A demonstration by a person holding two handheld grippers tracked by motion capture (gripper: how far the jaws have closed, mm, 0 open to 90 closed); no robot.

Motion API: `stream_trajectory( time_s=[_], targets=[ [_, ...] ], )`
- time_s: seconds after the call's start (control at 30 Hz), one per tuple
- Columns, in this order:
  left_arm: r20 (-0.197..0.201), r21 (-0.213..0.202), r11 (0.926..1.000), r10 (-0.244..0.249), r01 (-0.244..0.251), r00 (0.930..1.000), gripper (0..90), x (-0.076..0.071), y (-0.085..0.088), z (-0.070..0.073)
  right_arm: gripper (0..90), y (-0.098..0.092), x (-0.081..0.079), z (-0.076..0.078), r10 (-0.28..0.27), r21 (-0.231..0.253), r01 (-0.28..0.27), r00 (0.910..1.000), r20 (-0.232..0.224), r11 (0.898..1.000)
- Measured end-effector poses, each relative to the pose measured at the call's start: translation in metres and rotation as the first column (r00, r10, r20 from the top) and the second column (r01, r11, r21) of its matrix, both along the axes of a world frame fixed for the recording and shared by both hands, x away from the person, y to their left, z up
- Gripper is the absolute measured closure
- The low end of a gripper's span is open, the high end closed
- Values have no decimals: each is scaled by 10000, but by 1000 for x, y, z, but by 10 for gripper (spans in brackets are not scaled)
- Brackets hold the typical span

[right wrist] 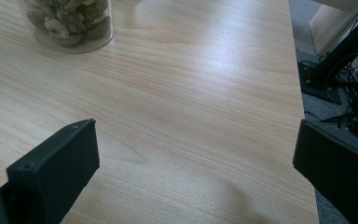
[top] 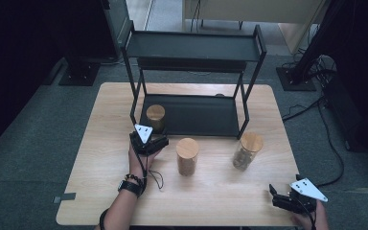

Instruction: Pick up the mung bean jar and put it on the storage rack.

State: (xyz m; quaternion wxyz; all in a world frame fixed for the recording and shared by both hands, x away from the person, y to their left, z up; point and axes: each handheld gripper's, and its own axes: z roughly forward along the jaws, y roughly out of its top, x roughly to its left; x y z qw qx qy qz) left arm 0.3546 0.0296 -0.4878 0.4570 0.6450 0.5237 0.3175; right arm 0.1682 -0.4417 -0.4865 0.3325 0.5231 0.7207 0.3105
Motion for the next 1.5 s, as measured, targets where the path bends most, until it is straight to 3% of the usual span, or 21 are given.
stream_trajectory(
  time_s=[0.27,0.37,0.47,0.77,1.5],
  targets=[
    [140,0,9998,-179,179,9997,104,-13,10,0,0,0,0,0,-52,23,52,10000,6,10000],
    [65,-21,9984,-565,565,9984,2,-18,13,0,0,0,0,0,-65,16,65,10000,10,10000],
    [133,108,9985,-540,539,9985,0,-23,17,1,0,0,0,0,-84,30,84,10000,8,10000],
    [27,-72,9992,-405,406,9992,0,-38,33,1,0,-1,0,0,-108,33,108,9999,1,9999],
    [150,114,9959,-902,901,9958,0,-79,61,2,0,-1,0,0,-207,21,207,9998,47,9998]
  ],
)
